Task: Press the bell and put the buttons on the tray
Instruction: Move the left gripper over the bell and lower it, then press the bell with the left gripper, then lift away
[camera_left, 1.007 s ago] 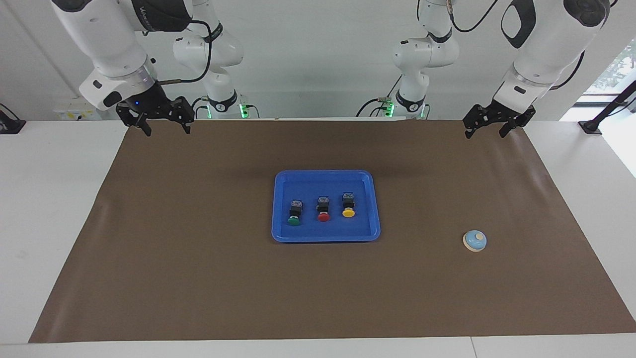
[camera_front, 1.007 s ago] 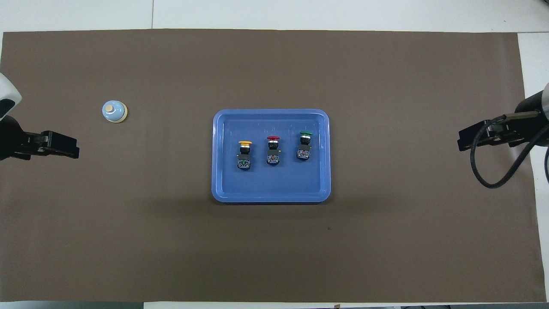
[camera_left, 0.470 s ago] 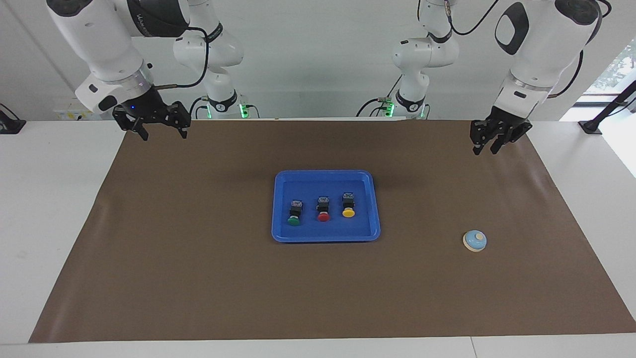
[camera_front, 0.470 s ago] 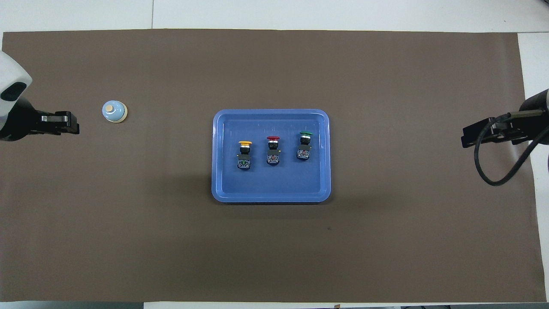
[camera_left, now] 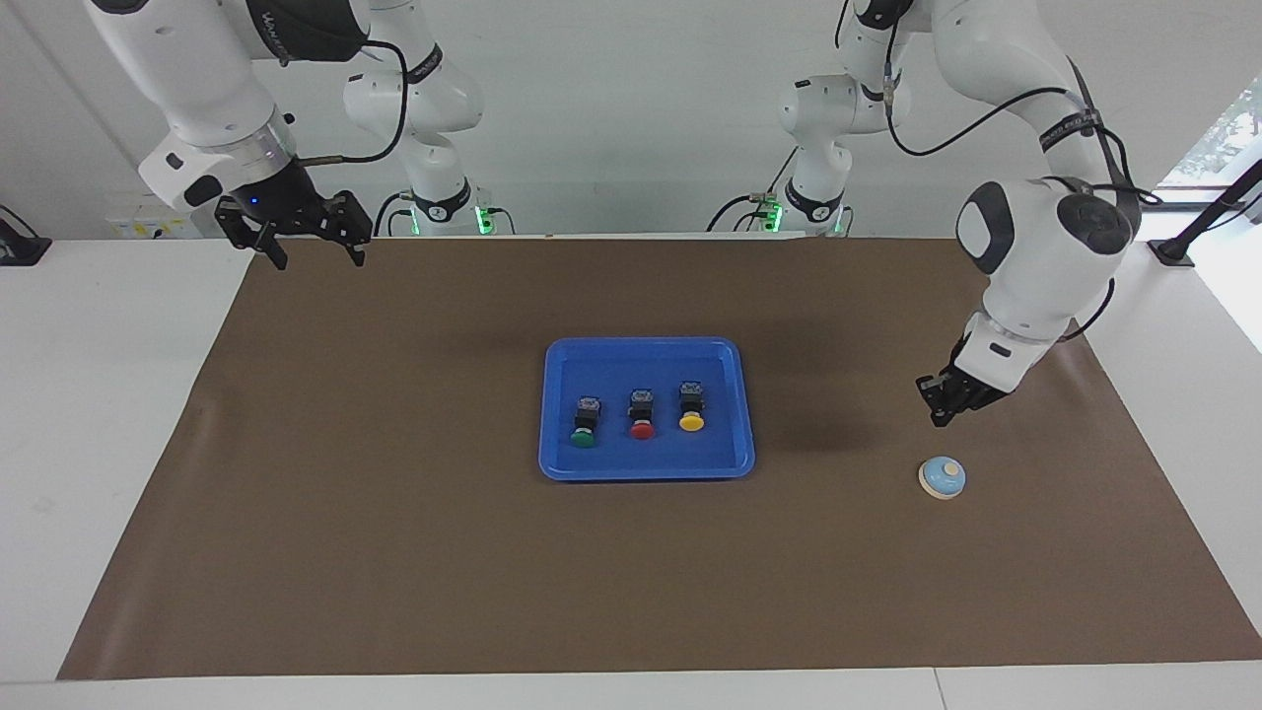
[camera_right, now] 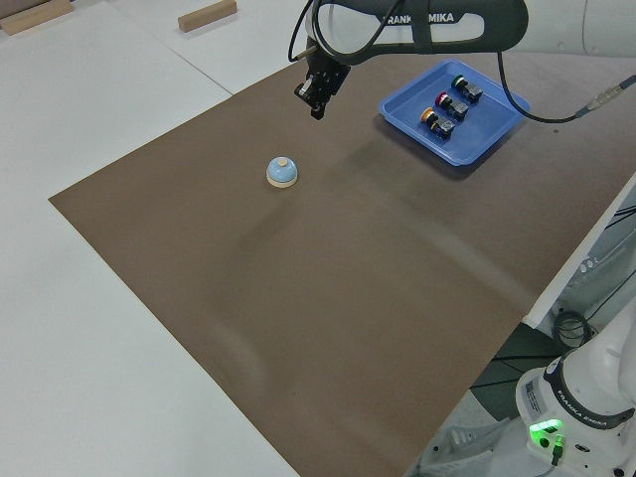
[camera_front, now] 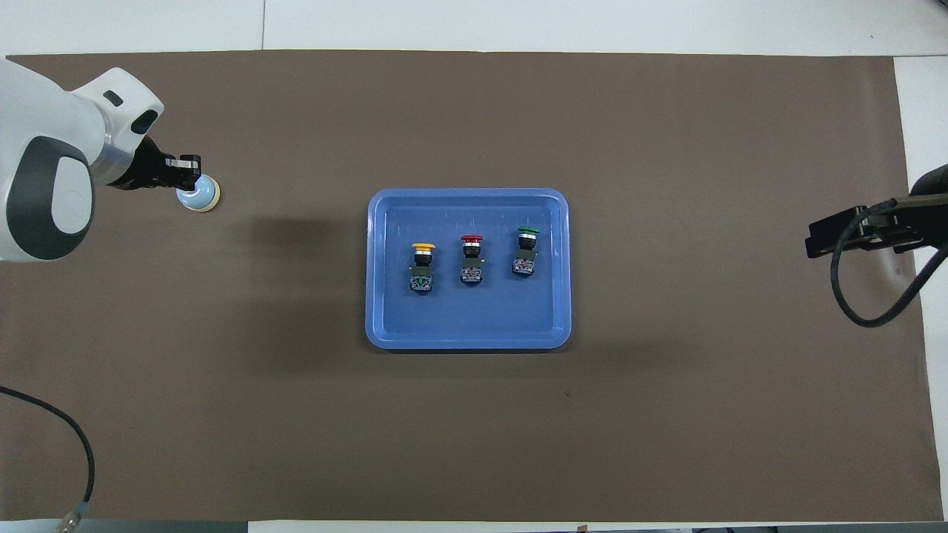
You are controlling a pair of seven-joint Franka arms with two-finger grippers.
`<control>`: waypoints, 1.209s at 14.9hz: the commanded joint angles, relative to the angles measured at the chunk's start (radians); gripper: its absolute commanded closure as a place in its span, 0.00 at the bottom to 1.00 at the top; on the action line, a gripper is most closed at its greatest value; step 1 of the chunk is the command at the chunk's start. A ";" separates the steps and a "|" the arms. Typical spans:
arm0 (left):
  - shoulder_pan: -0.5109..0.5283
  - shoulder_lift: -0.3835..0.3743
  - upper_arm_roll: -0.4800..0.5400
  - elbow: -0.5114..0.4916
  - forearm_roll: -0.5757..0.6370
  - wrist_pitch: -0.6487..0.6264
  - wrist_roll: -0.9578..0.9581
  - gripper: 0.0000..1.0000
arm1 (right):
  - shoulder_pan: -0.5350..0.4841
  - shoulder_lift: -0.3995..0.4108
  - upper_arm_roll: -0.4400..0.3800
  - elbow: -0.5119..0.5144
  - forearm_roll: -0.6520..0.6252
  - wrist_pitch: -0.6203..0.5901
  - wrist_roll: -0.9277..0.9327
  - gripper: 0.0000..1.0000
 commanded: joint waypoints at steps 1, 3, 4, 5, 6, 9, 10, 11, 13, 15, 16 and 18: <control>-0.004 0.082 0.007 0.092 0.037 -0.006 -0.016 1.00 | -0.014 -0.019 -0.003 -0.019 0.010 0.002 -0.022 0.00; 0.007 0.124 0.008 0.092 0.039 0.023 -0.016 1.00 | -0.016 -0.019 -0.003 -0.019 0.010 -0.003 -0.022 0.00; 0.012 0.136 0.010 0.092 0.039 0.024 -0.016 1.00 | -0.017 -0.019 -0.003 -0.018 0.010 -0.003 -0.022 0.00; 0.013 0.141 0.010 0.092 0.042 0.024 -0.016 1.00 | -0.017 -0.019 -0.003 -0.018 0.010 -0.003 -0.022 0.00; 0.018 0.147 0.010 0.090 0.052 0.029 -0.014 1.00 | -0.017 -0.019 -0.003 -0.018 0.010 -0.003 -0.022 0.00; 0.038 0.158 0.010 0.078 0.065 0.050 -0.013 1.00 | -0.017 -0.019 -0.003 -0.018 0.010 -0.003 -0.022 0.00; 0.038 0.156 0.010 0.078 0.065 0.052 -0.013 1.00 | -0.017 -0.019 -0.003 -0.018 0.010 -0.003 -0.022 0.00; 0.038 0.158 0.010 0.077 0.065 0.053 -0.013 1.00 | -0.017 -0.017 -0.003 -0.018 0.010 -0.003 -0.022 0.00; 0.039 0.156 0.010 0.069 0.065 0.063 -0.013 1.00 | -0.017 -0.019 -0.003 -0.018 0.010 -0.003 -0.022 0.00; 0.050 0.158 0.010 0.061 0.065 0.076 -0.013 1.00 | -0.016 -0.019 -0.003 -0.018 0.010 -0.003 -0.022 0.00; 0.052 0.158 0.010 0.055 0.065 0.087 -0.011 1.00 | -0.017 -0.019 -0.003 -0.018 0.010 -0.003 -0.022 0.00; 0.055 0.159 0.010 0.034 0.065 0.115 -0.003 1.00 | -0.017 -0.019 -0.003 -0.018 0.010 -0.003 -0.020 0.00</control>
